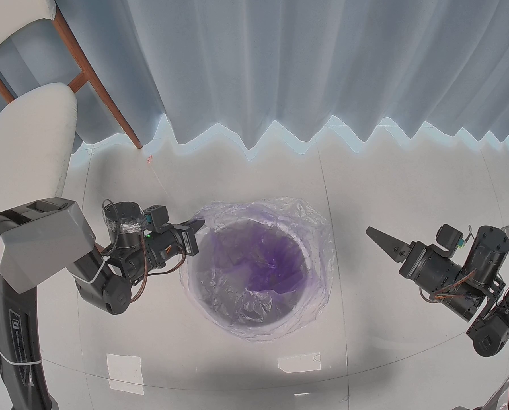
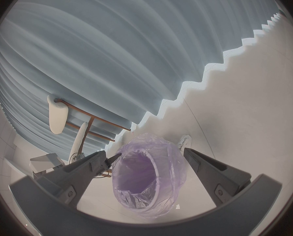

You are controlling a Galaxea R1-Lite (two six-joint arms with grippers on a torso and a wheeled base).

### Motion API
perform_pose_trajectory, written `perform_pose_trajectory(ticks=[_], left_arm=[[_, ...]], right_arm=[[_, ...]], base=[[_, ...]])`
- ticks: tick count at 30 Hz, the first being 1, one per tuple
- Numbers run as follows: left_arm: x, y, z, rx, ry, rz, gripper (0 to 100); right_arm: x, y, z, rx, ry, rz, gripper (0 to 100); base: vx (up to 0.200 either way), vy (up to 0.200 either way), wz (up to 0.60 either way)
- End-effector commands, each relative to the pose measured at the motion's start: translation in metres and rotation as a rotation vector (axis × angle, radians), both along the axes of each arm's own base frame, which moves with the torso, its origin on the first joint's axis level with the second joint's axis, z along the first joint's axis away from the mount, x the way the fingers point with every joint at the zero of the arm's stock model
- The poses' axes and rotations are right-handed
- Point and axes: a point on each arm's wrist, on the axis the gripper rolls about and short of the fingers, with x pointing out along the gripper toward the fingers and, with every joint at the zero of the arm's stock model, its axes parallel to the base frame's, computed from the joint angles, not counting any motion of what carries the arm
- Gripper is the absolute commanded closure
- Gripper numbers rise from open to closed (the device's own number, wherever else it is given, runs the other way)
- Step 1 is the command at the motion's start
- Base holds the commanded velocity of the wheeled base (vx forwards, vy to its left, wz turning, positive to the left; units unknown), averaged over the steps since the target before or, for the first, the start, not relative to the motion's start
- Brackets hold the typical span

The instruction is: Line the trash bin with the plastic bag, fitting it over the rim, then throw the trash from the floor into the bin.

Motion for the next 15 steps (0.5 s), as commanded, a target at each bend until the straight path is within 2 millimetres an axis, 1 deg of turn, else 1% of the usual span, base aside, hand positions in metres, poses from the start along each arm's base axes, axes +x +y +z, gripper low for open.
perform_pose_trajectory(ticks=[1, 2, 5, 10, 11, 15], left_arm=[[0.011, 0.003, -0.005, -0.021, 0.018, 0.018, 100], [0.016, 0.006, -0.006, -0.056, 0.041, 0.034, 100], [0.023, 0.011, -0.005, -0.125, 0.086, 0.054, 100], [0.024, 0.020, -0.006, -0.202, 0.148, 0.027, 100], [0.025, 0.024, -0.008, -0.250, 0.182, 0.029, 100], [0.024, 0.025, -0.014, -0.354, 0.264, 0.044, 100]], right_arm=[[0.000, 0.001, 0.001, 0.004, -0.012, 0.002, 0], [0.001, 0.000, 0.000, 0.004, -0.011, 0.000, 0], [0.001, 0.000, 0.001, 0.005, -0.011, 0.000, 0], [0.000, 0.001, 0.000, 0.004, -0.011, 0.002, 0], [0.001, 0.001, 0.000, 0.003, -0.009, 0.002, 0], [0.001, 0.001, 0.000, 0.003, -0.009, 0.002, 0]], base=[[0.000, 0.000, 0.00], [0.000, 0.000, 0.00], [0.000, 0.000, 0.00], [0.000, 0.000, 0.00], [0.000, 0.000, 0.00], [0.000, 0.000, 0.00]])
